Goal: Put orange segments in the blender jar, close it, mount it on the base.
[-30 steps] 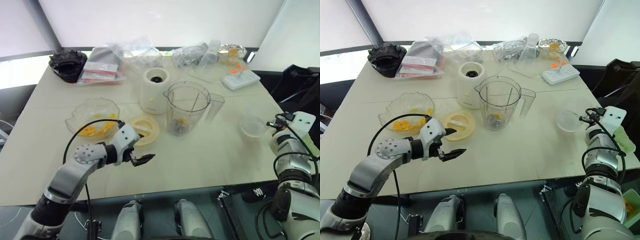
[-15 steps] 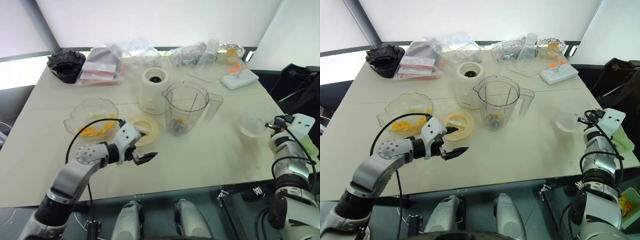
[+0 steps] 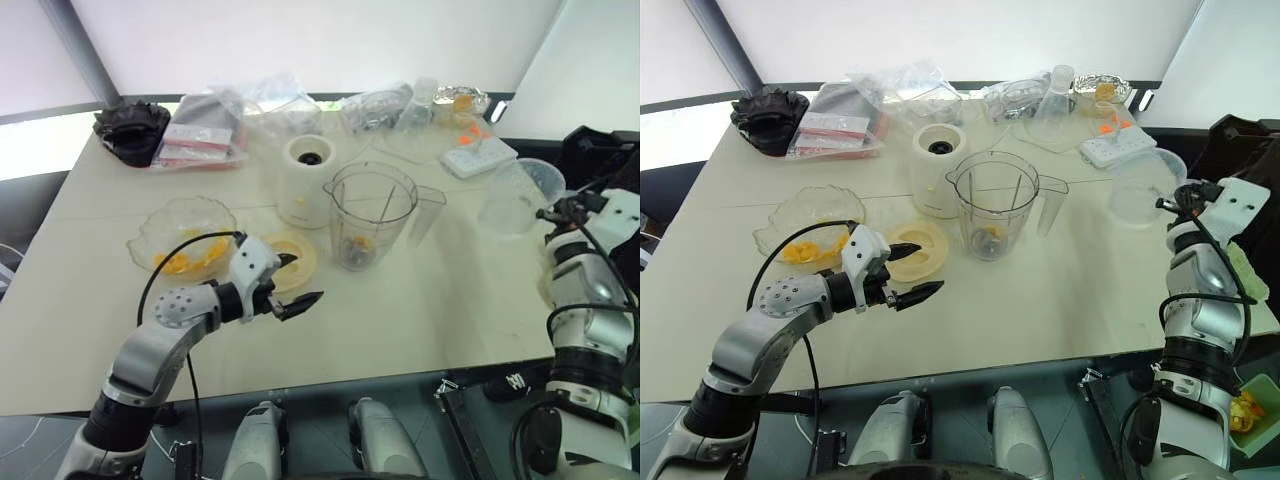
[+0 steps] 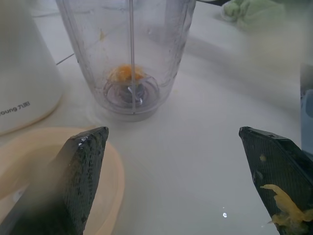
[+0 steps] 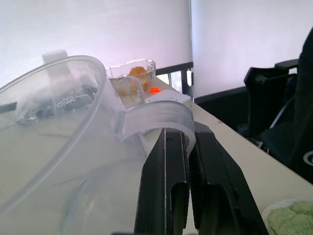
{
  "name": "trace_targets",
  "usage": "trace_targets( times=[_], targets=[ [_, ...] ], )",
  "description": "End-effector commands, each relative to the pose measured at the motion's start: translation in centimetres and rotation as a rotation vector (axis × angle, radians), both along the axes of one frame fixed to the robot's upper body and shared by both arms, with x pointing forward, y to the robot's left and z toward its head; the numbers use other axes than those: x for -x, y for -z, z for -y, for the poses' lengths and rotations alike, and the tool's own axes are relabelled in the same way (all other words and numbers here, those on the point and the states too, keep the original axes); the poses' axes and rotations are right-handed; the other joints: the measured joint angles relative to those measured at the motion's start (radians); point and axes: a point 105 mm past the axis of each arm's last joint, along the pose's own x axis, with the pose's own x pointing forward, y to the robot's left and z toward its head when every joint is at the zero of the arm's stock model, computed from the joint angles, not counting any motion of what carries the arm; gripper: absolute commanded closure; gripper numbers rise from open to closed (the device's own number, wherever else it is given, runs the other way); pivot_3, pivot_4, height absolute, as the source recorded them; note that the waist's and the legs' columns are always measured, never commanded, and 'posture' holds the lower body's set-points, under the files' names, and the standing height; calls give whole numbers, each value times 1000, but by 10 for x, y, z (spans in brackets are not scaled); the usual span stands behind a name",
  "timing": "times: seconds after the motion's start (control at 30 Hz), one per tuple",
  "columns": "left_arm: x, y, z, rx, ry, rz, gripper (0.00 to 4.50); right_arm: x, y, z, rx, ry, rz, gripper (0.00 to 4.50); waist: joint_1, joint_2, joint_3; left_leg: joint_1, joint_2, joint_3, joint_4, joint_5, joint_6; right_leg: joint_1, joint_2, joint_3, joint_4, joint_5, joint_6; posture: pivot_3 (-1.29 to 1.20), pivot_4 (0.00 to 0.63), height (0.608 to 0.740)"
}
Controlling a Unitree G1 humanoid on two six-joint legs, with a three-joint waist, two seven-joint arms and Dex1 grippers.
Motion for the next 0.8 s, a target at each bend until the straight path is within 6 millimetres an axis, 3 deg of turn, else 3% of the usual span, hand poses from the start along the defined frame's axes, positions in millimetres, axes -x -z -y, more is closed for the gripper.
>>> trace_targets(
  times=[0.03,0.2,0.4,0.57,0.8],
  targets=[
    [0,-9,1,5,7,56,0,4,-55,-9,66,-43,122,4439,0,0,0,0,0,0,0,0,0,0,0,0,0,0,0,0,150,740],
    [-3,-9,2,19,5,54,0,-2,-92,-35,149,-144,155,4439,-2,0,0,0,0,0,0,0,0,-1,0,0,0,0,0,0,150,740],
    [-6,-7,2,7,-8,66,0,-9,-122,-82,285,-326,185,4439,-1,0,0,0,1,1,-1,0,0,-2,0,0,0,0,0,0,150,740],
    [-8,-7,1,8,-17,72,0,-10,-129,-117,433,-446,187,4439,4,0,0,-2,0,1,-1,0,0,-2,0,0,-1,0,0,0,150,740],
    [-7,-8,3,10,-22,78,0,-12,-126,-141,575,-522,188,4439,4,0,0,-2,0,1,-1,0,0,-2,-1,0,-1,0,0,0,150,740]
  ],
)
